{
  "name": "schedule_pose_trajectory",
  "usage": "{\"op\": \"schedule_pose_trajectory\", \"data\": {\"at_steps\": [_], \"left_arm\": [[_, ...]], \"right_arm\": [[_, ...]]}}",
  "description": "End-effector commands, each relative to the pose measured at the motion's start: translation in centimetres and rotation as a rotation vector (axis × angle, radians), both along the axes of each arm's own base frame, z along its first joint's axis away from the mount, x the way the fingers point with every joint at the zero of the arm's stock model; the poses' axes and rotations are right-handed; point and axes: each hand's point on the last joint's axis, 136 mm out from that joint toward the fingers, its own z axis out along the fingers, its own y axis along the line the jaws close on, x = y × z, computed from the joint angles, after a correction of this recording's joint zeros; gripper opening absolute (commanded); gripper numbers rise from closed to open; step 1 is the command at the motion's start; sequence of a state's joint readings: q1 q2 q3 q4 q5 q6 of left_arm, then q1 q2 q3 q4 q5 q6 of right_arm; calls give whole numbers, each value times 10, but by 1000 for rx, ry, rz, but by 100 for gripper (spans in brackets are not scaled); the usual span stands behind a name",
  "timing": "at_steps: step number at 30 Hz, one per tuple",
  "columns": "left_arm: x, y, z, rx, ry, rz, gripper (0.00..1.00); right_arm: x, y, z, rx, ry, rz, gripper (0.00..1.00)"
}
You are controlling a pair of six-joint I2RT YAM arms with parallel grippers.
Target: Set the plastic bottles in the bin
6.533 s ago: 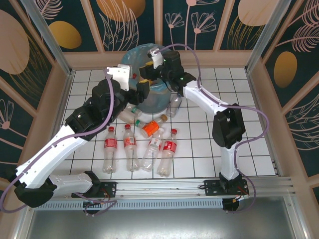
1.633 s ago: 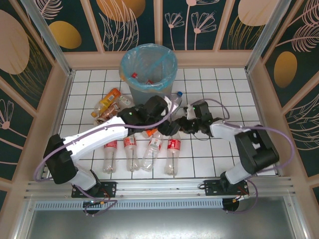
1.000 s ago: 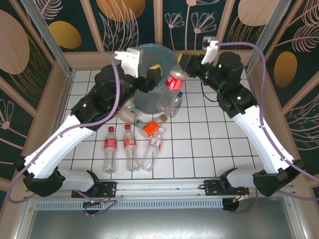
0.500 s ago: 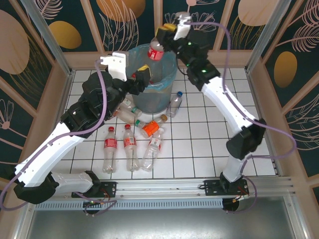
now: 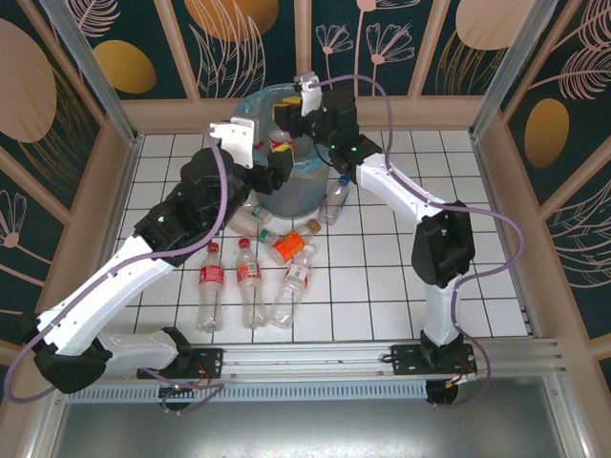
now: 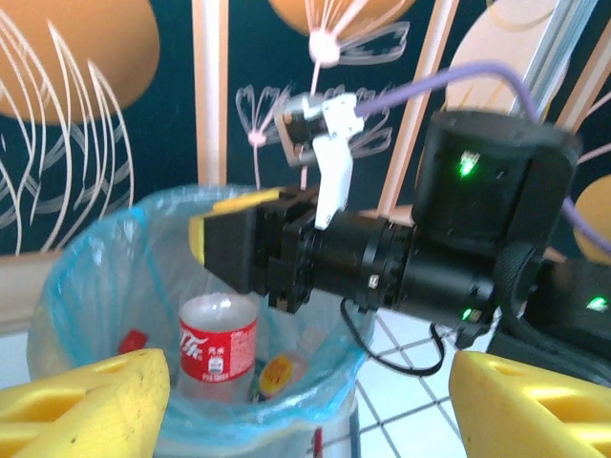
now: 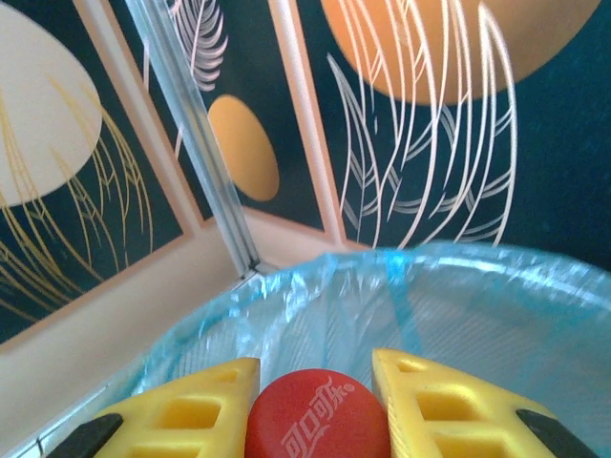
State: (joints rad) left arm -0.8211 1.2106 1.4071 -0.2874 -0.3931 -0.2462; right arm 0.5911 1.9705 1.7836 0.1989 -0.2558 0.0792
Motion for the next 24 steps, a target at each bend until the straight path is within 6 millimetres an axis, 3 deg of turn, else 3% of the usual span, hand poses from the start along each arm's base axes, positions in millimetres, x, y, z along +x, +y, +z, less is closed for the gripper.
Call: {"op": "schedule_pose_trajectory", "data": {"at_steps": [1, 3, 7, 10, 24], "left_arm": [[9, -2, -14, -53, 32, -6, 77], [15, 4, -22, -57, 50, 13, 77], [24, 12, -28, -87, 68, 15, 77], [27, 15, -31, -84, 70, 24, 77], [33, 19, -41, -55, 78, 57, 76]], "right_arm": [[-1, 13, -23, -17, -11, 46, 8], [-1, 14, -31, -29, 8, 51, 13], [0, 15, -36, -24, 30, 52, 40], [-4, 17, -31, -10, 31, 78, 47], [-11, 23, -39, -24, 75, 127, 44]]}}
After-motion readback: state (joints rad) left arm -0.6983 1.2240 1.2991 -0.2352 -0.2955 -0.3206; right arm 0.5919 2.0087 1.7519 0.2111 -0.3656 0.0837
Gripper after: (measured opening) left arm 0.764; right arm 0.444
